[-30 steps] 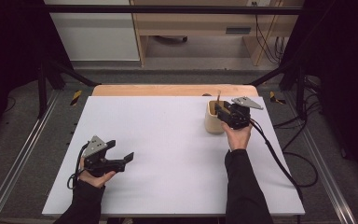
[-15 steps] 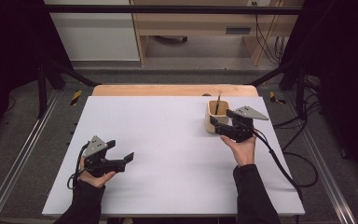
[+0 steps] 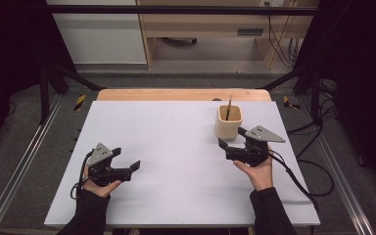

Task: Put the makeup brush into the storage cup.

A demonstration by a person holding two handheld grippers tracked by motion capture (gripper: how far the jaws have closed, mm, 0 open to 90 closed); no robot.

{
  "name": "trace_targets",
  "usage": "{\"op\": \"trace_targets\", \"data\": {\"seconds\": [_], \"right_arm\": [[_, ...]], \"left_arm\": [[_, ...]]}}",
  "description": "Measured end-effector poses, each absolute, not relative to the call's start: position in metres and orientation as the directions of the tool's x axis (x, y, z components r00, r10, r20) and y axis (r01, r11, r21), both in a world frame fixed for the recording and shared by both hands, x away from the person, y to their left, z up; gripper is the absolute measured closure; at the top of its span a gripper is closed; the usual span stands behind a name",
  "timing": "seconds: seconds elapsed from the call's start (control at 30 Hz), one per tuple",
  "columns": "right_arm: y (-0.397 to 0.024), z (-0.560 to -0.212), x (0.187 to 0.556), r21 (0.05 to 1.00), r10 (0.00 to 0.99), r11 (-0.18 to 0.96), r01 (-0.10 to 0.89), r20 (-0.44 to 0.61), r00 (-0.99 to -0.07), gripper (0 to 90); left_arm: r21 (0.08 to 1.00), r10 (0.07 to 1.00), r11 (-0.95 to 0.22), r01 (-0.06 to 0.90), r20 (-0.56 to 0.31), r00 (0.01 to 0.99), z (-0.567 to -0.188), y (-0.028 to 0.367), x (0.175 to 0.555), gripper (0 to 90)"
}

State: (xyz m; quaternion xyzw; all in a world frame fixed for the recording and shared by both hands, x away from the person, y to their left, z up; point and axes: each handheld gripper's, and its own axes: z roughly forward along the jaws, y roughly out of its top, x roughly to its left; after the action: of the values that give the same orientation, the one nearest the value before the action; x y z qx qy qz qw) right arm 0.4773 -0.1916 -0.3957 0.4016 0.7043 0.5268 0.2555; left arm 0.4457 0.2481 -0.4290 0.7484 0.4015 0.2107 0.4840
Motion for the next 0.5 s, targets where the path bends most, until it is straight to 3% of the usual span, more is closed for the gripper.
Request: {"op": "trace_targets", "data": {"seconds": [0.5], "right_arm": [[-0.198,-0.406,0.453,0.949,0.810,0.139,0.284,0.056,-0.583,9.9]], "left_arm": [[0.894,0.809,-0.203,0.400,-0.077,0.583,-0.430,0.251,0.445,9.5]]}}
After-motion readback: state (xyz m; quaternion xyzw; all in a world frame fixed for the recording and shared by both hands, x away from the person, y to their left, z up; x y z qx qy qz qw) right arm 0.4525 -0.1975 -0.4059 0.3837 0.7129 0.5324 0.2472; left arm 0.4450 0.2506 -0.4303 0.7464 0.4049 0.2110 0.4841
